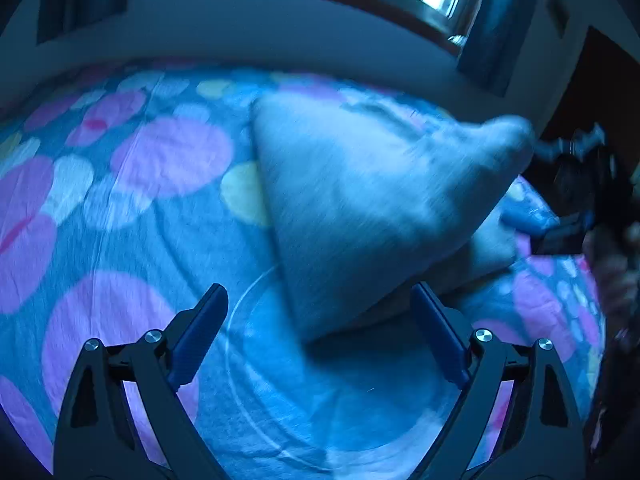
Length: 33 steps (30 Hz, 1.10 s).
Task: Fold small clothes
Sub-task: 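Grasp the bundle corner with the right gripper and lift it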
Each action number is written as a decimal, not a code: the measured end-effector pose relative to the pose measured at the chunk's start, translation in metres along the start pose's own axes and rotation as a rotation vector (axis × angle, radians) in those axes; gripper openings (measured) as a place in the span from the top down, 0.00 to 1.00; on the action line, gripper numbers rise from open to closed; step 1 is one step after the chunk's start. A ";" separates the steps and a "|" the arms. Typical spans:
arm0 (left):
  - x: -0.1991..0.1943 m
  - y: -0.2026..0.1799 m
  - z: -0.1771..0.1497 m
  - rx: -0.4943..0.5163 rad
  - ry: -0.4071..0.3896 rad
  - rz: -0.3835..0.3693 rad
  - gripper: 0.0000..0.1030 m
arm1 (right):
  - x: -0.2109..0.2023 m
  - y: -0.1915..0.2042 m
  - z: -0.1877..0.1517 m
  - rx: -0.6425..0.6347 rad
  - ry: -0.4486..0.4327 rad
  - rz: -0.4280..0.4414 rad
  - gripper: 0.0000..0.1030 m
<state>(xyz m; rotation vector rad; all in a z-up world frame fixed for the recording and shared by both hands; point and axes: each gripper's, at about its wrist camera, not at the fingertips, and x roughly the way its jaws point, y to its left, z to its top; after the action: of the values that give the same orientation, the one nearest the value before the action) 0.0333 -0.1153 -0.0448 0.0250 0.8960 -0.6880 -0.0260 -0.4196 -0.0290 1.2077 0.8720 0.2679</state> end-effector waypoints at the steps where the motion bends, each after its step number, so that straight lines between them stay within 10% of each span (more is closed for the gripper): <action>1: 0.003 0.002 -0.004 0.002 0.007 0.007 0.11 | 0.006 0.002 0.010 0.020 0.014 -0.013 0.20; 12: 0.033 0.017 -0.011 -0.080 0.072 -0.004 0.11 | 0.059 0.004 0.041 0.075 0.127 -0.174 0.22; 16: 0.034 0.011 -0.008 -0.052 0.067 0.007 0.11 | 0.055 0.033 0.042 -0.138 0.060 -0.202 0.63; 24: 0.025 -0.018 0.004 0.075 -0.042 0.030 0.11 | -0.013 0.029 0.045 -0.350 -0.104 -0.169 0.79; 25: 0.027 -0.021 0.004 0.085 -0.036 0.034 0.11 | -0.021 0.014 0.048 -0.335 -0.127 -0.188 0.99; 32: 0.050 -0.013 0.005 0.051 0.060 0.035 0.11 | -0.049 -0.087 0.056 -0.026 -0.096 -0.101 0.96; 33: 0.051 -0.011 0.005 0.038 0.063 0.032 0.11 | -0.048 -0.087 0.053 -0.001 -0.073 -0.069 0.81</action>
<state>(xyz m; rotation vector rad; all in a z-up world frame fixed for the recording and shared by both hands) 0.0527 -0.1528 -0.0759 0.0954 0.9413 -0.6777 -0.0421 -0.5185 -0.0812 1.1773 0.8481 0.1673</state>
